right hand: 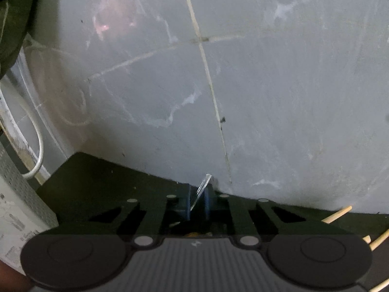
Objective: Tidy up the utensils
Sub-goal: 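Grasp a metal fork with the right gripper and lift it, then lower the fork into the white caddy and open the right gripper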
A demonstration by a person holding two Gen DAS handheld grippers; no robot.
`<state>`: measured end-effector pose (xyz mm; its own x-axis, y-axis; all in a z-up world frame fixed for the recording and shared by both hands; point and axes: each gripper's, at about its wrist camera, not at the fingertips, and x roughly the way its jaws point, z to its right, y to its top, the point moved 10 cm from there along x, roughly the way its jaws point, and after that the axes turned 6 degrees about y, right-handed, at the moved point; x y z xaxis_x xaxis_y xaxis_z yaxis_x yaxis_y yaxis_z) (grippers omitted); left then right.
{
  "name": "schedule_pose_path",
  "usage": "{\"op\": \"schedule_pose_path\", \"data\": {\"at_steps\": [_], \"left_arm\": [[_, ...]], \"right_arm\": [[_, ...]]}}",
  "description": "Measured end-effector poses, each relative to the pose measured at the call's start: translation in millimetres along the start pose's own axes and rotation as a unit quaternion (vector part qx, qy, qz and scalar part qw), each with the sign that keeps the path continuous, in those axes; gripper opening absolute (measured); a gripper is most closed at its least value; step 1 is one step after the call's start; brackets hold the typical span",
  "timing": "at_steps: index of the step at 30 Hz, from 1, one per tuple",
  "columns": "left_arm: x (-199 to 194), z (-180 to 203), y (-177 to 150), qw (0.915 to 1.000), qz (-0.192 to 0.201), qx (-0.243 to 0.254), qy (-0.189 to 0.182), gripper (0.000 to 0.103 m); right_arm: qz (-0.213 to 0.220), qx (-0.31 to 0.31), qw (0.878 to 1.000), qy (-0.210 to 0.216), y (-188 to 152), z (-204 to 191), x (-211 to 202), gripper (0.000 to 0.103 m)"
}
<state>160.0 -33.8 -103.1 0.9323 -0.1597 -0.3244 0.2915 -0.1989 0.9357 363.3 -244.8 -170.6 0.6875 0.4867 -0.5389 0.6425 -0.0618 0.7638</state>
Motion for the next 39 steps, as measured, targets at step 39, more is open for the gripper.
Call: {"op": "schedule_pose_path", "data": {"at_steps": [39], "left_arm": [[-0.7,-14.4,-5.3,0.9971,0.014,0.007,-0.074,0.077]], "right_arm": [[0.215,-0.209,0.951,-0.07,42.3,-286.2,-107.2,0.001]]}}
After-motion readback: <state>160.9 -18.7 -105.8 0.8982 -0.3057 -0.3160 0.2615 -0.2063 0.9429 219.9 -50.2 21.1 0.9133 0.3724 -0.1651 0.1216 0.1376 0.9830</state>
